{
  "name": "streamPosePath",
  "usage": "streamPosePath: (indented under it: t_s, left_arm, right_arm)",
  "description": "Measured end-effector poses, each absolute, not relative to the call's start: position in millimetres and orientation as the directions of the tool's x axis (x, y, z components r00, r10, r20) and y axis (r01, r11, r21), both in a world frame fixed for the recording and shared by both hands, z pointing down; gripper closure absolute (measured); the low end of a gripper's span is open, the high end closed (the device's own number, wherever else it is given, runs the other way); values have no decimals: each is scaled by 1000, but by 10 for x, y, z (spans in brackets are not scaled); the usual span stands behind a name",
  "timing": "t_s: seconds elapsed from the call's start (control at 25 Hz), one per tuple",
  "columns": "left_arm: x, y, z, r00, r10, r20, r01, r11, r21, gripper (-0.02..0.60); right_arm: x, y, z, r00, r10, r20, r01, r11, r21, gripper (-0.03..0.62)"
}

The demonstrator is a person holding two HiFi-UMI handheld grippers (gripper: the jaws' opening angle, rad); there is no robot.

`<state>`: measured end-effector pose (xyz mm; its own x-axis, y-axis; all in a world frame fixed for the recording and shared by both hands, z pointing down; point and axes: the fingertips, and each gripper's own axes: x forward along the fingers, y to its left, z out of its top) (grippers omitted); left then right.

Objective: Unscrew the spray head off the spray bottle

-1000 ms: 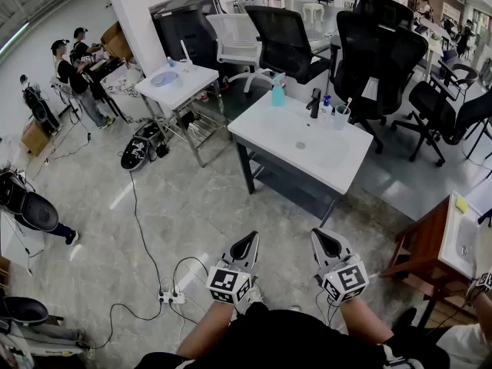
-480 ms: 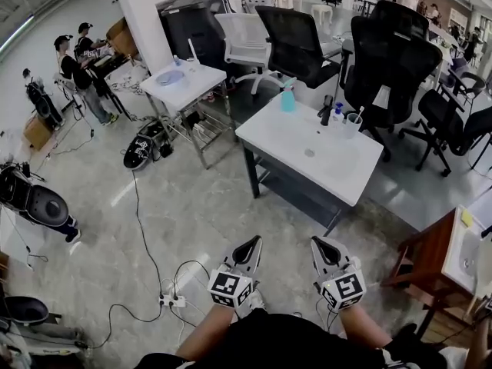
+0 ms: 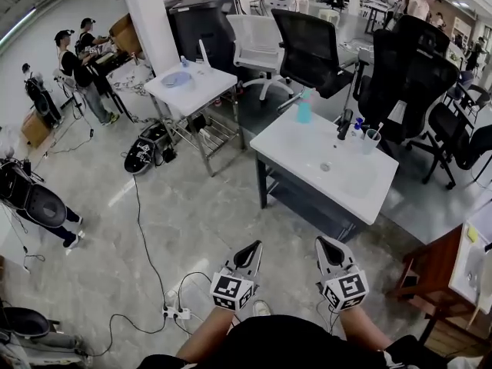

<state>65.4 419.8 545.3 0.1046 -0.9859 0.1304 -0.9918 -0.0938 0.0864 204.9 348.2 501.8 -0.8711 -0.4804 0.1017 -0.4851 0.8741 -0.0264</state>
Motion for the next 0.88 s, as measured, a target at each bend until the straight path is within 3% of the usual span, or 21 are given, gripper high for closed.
streamPosePath:
  t_s: [0.32,0.6,0.88]
  left_arm:
    - [38,4199,5484,92,-988,121,-992,-79,103,572]
    - [-106,3984,5598,134,-983,127,-973,-107,203,572]
    - [-315,3611,5660,134,-978,160,-978,-105,180,572]
  right_arm:
    - [1512,3437,4882,-875,-472,105,-481,872,-87,588]
    - [1276,3267,4936,-878,-458,141,-473,876,-93,588]
    - [1006,2945,5043,-885,-436,162,-450,891,-59,588]
